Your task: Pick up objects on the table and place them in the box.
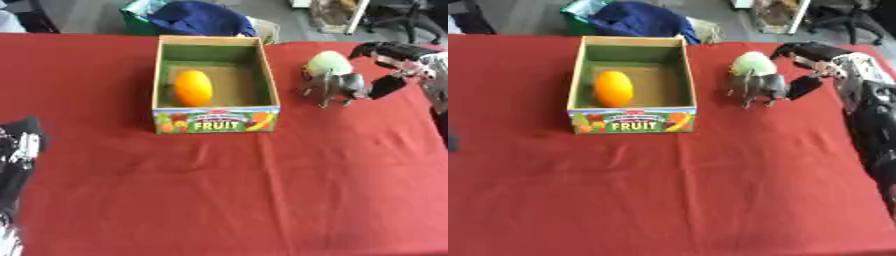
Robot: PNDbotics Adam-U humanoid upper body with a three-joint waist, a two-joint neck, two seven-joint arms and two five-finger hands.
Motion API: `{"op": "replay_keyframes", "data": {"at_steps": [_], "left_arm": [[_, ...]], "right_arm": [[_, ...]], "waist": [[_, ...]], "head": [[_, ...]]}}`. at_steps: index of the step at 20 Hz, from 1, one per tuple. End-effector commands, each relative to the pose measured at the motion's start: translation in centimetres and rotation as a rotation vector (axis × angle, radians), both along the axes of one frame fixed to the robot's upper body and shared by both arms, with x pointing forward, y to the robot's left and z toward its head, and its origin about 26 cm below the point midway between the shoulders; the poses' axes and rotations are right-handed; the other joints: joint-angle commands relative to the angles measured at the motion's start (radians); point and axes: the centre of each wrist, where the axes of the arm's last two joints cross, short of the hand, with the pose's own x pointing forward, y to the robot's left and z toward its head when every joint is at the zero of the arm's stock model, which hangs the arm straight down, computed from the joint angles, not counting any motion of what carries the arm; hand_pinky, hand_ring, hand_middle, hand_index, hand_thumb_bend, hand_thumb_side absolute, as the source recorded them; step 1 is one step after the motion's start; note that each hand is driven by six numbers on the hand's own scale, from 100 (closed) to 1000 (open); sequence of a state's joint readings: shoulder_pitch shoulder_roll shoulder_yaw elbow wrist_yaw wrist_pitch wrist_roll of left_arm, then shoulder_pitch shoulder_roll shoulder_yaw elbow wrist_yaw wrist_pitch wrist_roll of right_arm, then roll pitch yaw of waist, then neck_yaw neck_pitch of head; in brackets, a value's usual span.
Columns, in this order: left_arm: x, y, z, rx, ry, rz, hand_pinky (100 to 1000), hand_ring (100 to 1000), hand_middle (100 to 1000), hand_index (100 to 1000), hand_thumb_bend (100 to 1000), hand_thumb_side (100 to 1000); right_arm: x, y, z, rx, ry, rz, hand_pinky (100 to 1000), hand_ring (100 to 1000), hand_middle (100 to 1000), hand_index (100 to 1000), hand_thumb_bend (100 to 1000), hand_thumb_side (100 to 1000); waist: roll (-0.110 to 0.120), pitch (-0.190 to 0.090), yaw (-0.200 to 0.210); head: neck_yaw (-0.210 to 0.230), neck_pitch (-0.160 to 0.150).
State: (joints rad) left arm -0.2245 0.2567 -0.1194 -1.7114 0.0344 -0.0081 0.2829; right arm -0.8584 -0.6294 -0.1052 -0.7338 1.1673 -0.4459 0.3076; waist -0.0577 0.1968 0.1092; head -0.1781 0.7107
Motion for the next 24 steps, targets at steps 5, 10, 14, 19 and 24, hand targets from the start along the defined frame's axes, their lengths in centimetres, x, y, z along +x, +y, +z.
{"op": "replay_keyframes", "data": {"at_steps": [5,10,14,19,24], "left_arm": [[0.1,0.5,0.7,0.018,-0.020,0.006,605,591,549,622,296,520],[0.1,0.4,0.7,0.017,-0.022,0.003,605,591,549,622,296,520],[0.1,0.4,0.7,0.017,-0.022,0.003,605,591,549,622,296,520],[0.1,0.4,0.7,0.018,-0.022,0.002,605,591,549,622,296,521],[0.1,0.4,0.8,0.018,-0.023,0.003,606,591,549,623,296,519]], "right_arm": [[0.7,0.2,0.7,-0.053,-0.134,-0.081,825,917,904,949,439,548],[1.1,0.6,-0.7,-0.090,-0.073,-0.059,828,922,907,940,446,569],[1.1,0.8,-0.9,-0.103,-0.026,-0.038,828,919,896,930,456,563],[1.2,1.0,-0.6,-0.101,-0.095,-0.038,755,760,664,621,186,442],[1.0,0.9,0.0,-0.061,-0.212,-0.035,733,732,630,464,100,300]], "waist": [[0.005,-0.018,0.002],[0.006,-0.017,0.005],[0.005,-0.016,0.005],[0.005,-0.017,0.006],[0.005,-0.017,0.006]], "head": [[-0.005,-0.004],[-0.006,-0.004],[-0.007,-0.004],[-0.008,-0.006],[-0.006,-0.008]]}}
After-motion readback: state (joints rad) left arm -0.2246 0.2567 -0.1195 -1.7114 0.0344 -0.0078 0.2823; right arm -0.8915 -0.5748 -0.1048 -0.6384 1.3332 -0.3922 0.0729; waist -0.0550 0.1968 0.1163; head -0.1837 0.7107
